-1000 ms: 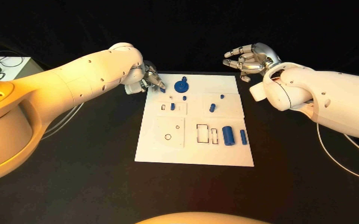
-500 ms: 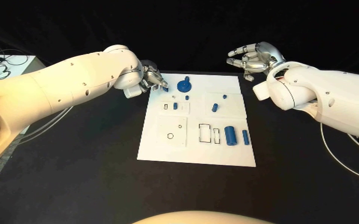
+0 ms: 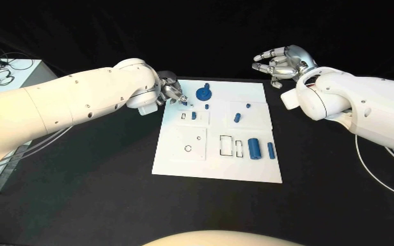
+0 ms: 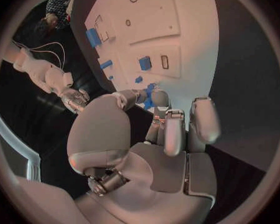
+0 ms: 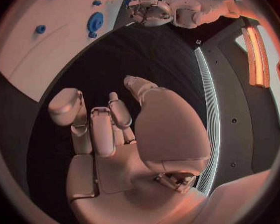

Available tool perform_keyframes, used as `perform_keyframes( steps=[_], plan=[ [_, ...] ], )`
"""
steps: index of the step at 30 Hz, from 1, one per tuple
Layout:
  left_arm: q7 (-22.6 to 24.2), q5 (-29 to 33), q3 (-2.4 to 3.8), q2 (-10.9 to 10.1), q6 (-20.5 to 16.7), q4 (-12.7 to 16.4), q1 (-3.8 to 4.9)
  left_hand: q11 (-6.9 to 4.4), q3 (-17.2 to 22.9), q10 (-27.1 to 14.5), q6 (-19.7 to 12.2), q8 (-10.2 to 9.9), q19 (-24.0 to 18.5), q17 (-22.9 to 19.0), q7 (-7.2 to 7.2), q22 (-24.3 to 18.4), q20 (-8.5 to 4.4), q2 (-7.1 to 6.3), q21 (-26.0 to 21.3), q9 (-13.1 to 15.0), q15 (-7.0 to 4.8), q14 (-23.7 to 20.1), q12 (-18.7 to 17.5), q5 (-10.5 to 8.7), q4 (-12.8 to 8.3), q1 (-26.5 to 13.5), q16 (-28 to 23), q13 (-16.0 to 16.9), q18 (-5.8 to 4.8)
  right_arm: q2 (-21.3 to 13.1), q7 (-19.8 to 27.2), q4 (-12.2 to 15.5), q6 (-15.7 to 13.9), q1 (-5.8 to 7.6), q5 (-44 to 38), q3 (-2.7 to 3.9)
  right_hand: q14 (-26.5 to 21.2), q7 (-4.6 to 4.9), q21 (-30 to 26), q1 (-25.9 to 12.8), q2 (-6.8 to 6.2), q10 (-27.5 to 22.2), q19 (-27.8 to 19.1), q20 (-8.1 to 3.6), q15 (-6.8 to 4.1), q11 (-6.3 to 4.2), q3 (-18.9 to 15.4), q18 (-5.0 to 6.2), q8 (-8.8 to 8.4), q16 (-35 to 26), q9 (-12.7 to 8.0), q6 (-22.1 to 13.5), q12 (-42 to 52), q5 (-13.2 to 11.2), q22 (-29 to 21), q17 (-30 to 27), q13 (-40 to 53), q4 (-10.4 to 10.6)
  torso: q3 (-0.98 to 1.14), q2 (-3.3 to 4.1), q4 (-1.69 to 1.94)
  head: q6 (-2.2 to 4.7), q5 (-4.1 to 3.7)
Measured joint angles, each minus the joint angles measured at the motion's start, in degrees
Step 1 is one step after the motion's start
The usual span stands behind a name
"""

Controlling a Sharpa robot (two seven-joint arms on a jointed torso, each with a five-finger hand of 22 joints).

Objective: Assemble the parts on the task board

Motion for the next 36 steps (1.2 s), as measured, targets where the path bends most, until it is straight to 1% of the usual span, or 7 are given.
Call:
perform_keyframes(
  steps=[3, 6, 13, 19, 22, 26, 36],
  plan=[
    [-0.31, -1.11, -0.32, -0.11, -0.31, 0.58, -0.36, 0.00, 0.00, 0.00, 0.05, 0.00, 0.00, 0.00, -0.05, 0.00, 0.00, 0.00, 0.00, 0.00, 0.00, 0.00, 0.00, 0.00, 0.00, 0.00, 0.00, 0.00, 0.00, -0.01, 0.00, -0.01, 0.00, -0.01, 0.00, 0.00, 0.00, 0.00, 0.00, 0.00, 0.00, 0.00, 0.00, 0.00, 0.00, 0.00, 0.00, 0.00, 0.00, 0.00, 0.07, 0.00, 0.00, 0.00, -0.08, -0.05, -0.10, 0.00, 0.00, 0.04, -0.04, -0.14, 0.06],
    [-0.60, -2.08, -0.50, -0.19, -0.34, 0.97, -0.64, 0.00, 0.00, 0.00, 0.05, 0.00, 0.00, 0.00, -0.06, -0.01, 0.00, -0.15, 0.00, 0.01, 0.00, 0.00, 0.00, 0.06, 0.00, -0.15, 0.00, 0.00, 0.00, -0.03, 0.00, -0.02, 0.00, -0.01, 0.01, -0.01, 0.00, 0.00, 0.00, 0.00, 0.00, 0.00, 0.00, 0.00, 0.00, 0.00, 0.00, 0.00, 0.00, 0.00, 0.06, 0.00, 0.00, 0.00, -0.10, -0.09, -0.15, 0.00, -0.01, 0.08, -0.11, -0.25, 0.08],
    [-1.05, -4.07, -0.71, -0.28, -0.18, 1.68, -0.78, -0.16, 0.00, 0.19, 0.07, -0.01, 0.00, 0.00, -0.07, 0.13, 0.00, -0.15, 0.00, 0.02, 0.00, 0.00, -0.01, 0.29, -0.01, -0.15, 0.00, -0.01, 0.00, -0.11, 0.00, -0.06, 0.01, -0.02, 0.01, -0.01, 0.00, 0.00, 0.00, 0.00, 0.00, 0.00, 0.00, 0.00, 0.00, 0.00, 0.00, 0.00, 0.00, 0.00, 0.06, 0.00, 0.00, 0.00, -0.10, -0.09, -0.15, 0.00, -0.02, 0.10, -0.14, -0.58, -0.01],
    [-1.23, -5.49, -1.48, -0.37, 0.32, 2.47, -0.99, -0.09, 0.01, 0.28, 0.19, -0.02, -0.01, 0.00, -0.19, 0.13, 0.00, -0.38, 0.00, 0.03, 0.00, 0.00, -0.01, 0.29, -0.01, -0.38, 0.00, -0.01, 0.00, -0.11, 0.01, -0.06, 0.01, -0.02, 0.01, -0.01, 0.00, 0.00, 0.00, 0.00, 0.00, 0.00, 0.00, 0.00, 0.00, 0.00, 0.00, 0.00, 0.00, 0.00, 0.06, 0.00, 0.00, 0.00, -0.10, -0.09, -0.15, 0.00, -0.02, 0.09, -0.12, -0.83, 0.02],
    [-1.27, -5.98, -1.68, -0.65, 0.59, 2.96, -1.28, -0.09, 0.01, 0.29, 0.20, -0.06, -0.01, 0.00, -0.20, 0.13, 0.00, -0.38, 0.00, 0.03, 0.00, 0.00, -0.01, 0.29, -0.01, -0.38, 0.00, -0.01, 0.00, -0.11, 0.02, -0.06, 0.02, -0.03, 0.01, -0.02, 0.00, 0.00, 0.00, 0.00, 0.00, 0.00, 0.00, 0.00, 0.00, 0.00, 0.00, 0.00, 0.00, 0.00, 0.06, 0.00, 0.00, 0.00, -0.10, -0.09, -0.15, 0.00, -0.02, 0.09, -0.12, -0.94, 0.03],
    [-1.31, -6.49, -1.77, -0.94, 0.89, 3.30, -1.44, -0.08, 0.01, 0.29, 0.20, -0.07, -0.01, 0.00, -0.20, 0.13, 0.00, -0.39, 0.00, 0.03, 0.00, 0.00, -0.01, 0.29, -0.01, -0.39, 0.00, -0.02, 0.00, -0.12, 0.02, -0.07, 0.03, -0.04, 0.01, -0.02, 0.00, 0.00, 0.00, 0.00, 0.00, 0.00, 0.00, 0.00, 0.00, 0.00, 0.00, 0.00, 0.00, 0.00, 0.06, 0.00, 0.00, 0.00, -0.09, -0.08, -0.15, 0.00, -0.03, 0.04, -0.07, -1.12, -0.04],
    [-1.33, -7.35, -1.79, -1.16, 1.42, 3.58, -1.54, -0.07, 0.02, 0.30, 0.37, -0.23, 0.20, 0.00, -0.38, 0.23, -0.21, -0.37, 0.00, 0.03, 0.01, 0.00, -0.01, 0.29, -0.02, -0.37, 0.00, -0.03, 0.01, -0.18, 0.03, -0.07, 0.03, -0.05, 0.01, -0.02, 0.00, 0.00, 0.01, 0.00, 0.00, 0.00, 0.00, 0.00, 0.00, 0.00, 0.00, 0.00, 0.00, 0.00, 0.06, 0.00, 0.00, 0.00, -0.09, -0.08, -0.15, 0.00, 0.00, 0.04, -0.06, -1.25, 0.04]
  ],
)
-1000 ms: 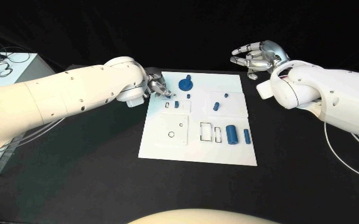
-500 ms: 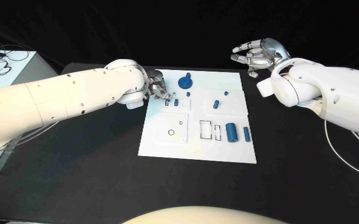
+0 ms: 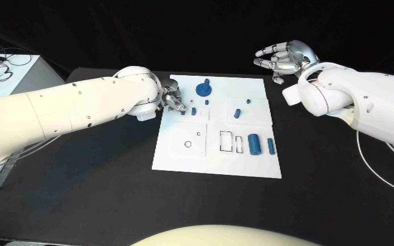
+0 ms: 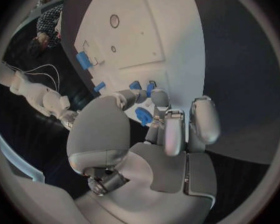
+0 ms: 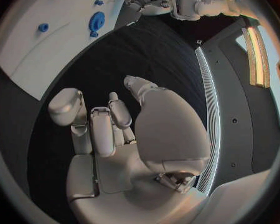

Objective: Assemble the parts on the task board

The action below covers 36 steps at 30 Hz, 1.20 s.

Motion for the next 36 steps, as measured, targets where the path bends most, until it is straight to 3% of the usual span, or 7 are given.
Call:
perform_keyframes(
  steps=[36],
  plan=[
    [0.15, -0.74, 0.04, -0.08, 1.22, 0.01, -0.05, 0.10, 0.47, 0.08, 0.01, -0.05, 0.00, 0.00, -0.01, 0.16, 0.00, 0.09, 0.24, -0.10, 0.00, 0.00, 0.00, -0.13, -0.47, 0.09, 0.28, -0.23, 0.00, -0.03, -0.01, -0.12, 0.04, -0.03, 0.00, 0.00, 0.00, 0.00, -0.25, -0.38, -0.38, 0.00, 0.00, 0.00, 0.00, 0.00, 0.00, 0.00, 0.00, -0.23, -0.01, 0.00, 0.00, 0.00, -0.06, 0.01, 0.01, 0.00, 0.01, 0.01, -0.05, -0.33, 0.01]
  ],
)
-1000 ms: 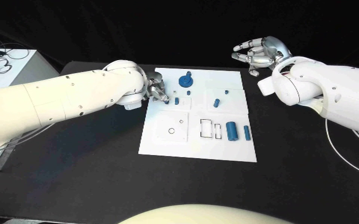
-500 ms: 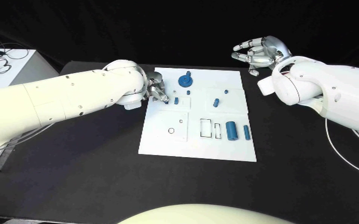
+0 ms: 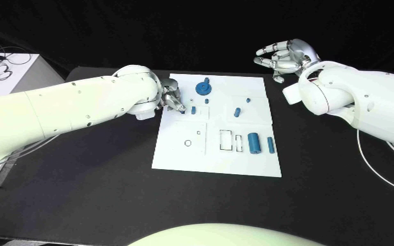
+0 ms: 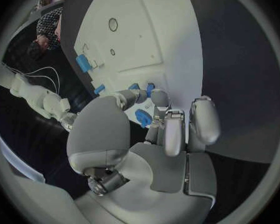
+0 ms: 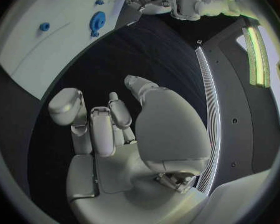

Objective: Assemble the parts on the task board

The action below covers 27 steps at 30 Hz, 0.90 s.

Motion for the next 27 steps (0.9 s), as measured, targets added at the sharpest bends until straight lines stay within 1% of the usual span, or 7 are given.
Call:
perform_keyframes(
  steps=[12, 22, 27],
  plan=[
    [0.08, -0.04, 0.02, 0.03, 0.28, -0.09, 0.01, 0.00, 0.00, 0.00, 0.00, -0.02, 0.00, 0.00, 0.00, 0.06, 0.00, 0.00, 0.00, 0.03, 0.00, 0.00, 0.00, 0.21, 0.00, 0.00, 0.00, 0.19, 0.00, 0.06, 0.00, -0.17, 0.02, -0.03, 0.00, 0.00, 0.00, 0.00, 0.00, 0.00, 0.00, 0.00, 0.00, 0.00, 0.00, 0.00, 0.00, 0.00, 0.00, 0.00, 0.05, 0.00, 0.00, 0.00, 0.00, 0.00, 0.00, 0.00, 0.01, -0.01, -0.01, -0.05, 0.01],
    [0.28, -0.04, 0.05, 0.06, 0.66, -0.24, 0.03, 0.01, 0.00, 0.00, 0.00, -0.08, 0.21, 0.00, 0.00, 0.14, 0.21, 0.00, 0.00, 0.04, 0.00, 0.00, 0.00, 0.21, 0.00, 0.00, 0.00, 0.19, -0.01, 0.13, -0.01, -0.27, 0.06, -0.06, 0.00, 0.00, 0.00, 0.00, 0.00, 0.00, 0.00, 0.00, 0.00, 0.00, 0.00, 0.00, 0.00, 0.00, 0.00, 0.00, 0.04, 0.00, 0.00, 0.00, 0.00, 0.00, 0.00, 0.00, -0.01, -0.01, 0.00, -0.29, -0.11],
    [0.41, -0.05, 0.07, 0.07, 1.00, -0.31, 0.05, -0.14, 0.00, 0.21, 0.18, -0.13, 0.21, 0.00, -0.18, 0.18, 0.21, 0.01, 0.00, 0.03, 0.00, 0.00, 0.00, 0.21, 0.00, 0.01, 0.00, 0.18, -0.01, 0.17, -0.01, -0.32, 0.07, -0.10, 0.00, 0.00, 0.00, 0.00, 0.00, 0.01, 0.00, 0.00, 0.00, 0.00, 0.00, 0.00, 0.00, 0.00, 0.00, 0.00, 0.04, 0.00, 0.00, 0.00, 0.01, 0.00, 0.00, 0.00, 0.03, -0.01, -0.01, -0.34, -0.11]
  ],
)
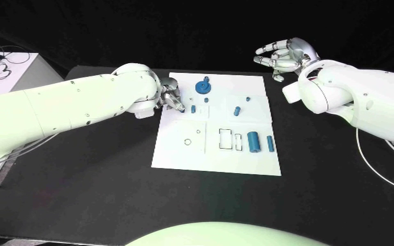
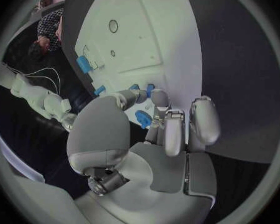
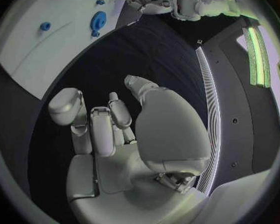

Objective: Assemble the parts on the task board

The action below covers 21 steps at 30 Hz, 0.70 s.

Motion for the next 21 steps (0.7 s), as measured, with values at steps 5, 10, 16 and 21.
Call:
perform_keyframes(
  steps=[5, 10, 16, 21],
  plan=[
    [0.14, -0.02, 0.04, 0.04, 0.71, -0.09, 0.04, 0.04, -0.16, 0.13, 0.21, -0.04, 0.00, 0.00, 0.18, 0.09, 0.00, 0.00, 0.00, 0.03, 0.00, 0.00, 0.00, -0.01, -0.16, 0.00, 0.24, 0.12, 0.00, 0.00, 0.00, -0.01, 0.01, -0.01, 0.00, 0.00, 0.00, 0.00, 0.00, 0.00, 0.00, 0.00, 0.00, 0.00, 0.00, 0.00, 0.00, 0.00, 0.00, 0.00, 0.00, 0.00, 0.00, 0.00, 0.00, 0.00, 0.00, 0.00, -0.01, 0.00, -0.01, -0.11, -0.01],
    [0.23, -0.04, 0.09, 0.21, 1.40, -0.38, 0.10, 0.04, -0.16, 0.14, 0.31, -0.05, 0.00, 0.00, 0.09, 0.09, 0.00, 0.00, 0.00, 0.10, 0.00, 0.00, 0.00, -0.01, -0.16, 0.00, 0.24, 0.23, 0.00, 0.00, 0.00, -0.01, 0.02, -0.02, 0.00, 0.00, 0.00, 0.00, 0.00, 0.00, 0.00, 0.00, 0.00, 0.00, 0.00, 0.00, 0.00, 0.00, 0.00, 0.00, 0.00, 0.00, 0.00, 0.00, 0.00, 0.00, 0.00, 0.00, 0.03, 0.00, -0.02, -0.17, -0.01],
    [0.24, -0.09, 0.11, 0.64, 1.97, -0.90, 0.18, 0.05, -0.16, 0.14, 0.31, -0.04, 0.00, 0.00, 0.08, 0.08, -0.01, 0.00, 0.00, 0.06, 0.00, 0.00, 0.00, -0.02, -0.16, 0.00, 0.24, 0.24, 0.00, -0.02, 0.00, -0.01, 0.03, -0.03, 0.00, 0.00, 0.00, 0.00, 0.00, 0.00, 0.00, 0.00, 0.00, 0.00, 0.00, 0.00, 0.00, 0.00, 0.00, 0.00, 0.00, 0.00, 0.00, 0.00, 0.00, 0.00, 0.00, 0.00, 0.04, 0.00, -0.07, -0.25, -0.01],
    [0.16, -0.15, 0.11, 1.02, 2.05, -1.37, 0.19, 0.06, -0.16, 0.15, 0.33, -0.05, -0.01, 0.00, 0.07, 0.01, 0.00, 0.00, 0.00, -0.02, 0.00, 0.00, -0.01, -0.06, -0.15, 0.00, 0.23, 0.23, 0.00, -0.02, -0.01, 0.01, 0.03, -0.03, 0.00, 0.00, 0.00, 0.00, 0.00, 0.00, 0.00, 0.00, 0.00, 0.00, 0.00, 0.00, 0.00, 0.00, 0.00, 0.00, 0.00, 0.00, 0.00, 0.00, 0.00, 0.00, 0.00, 0.00, 0.01, 0.01, -0.07, -0.20, -0.05]
  ],
)
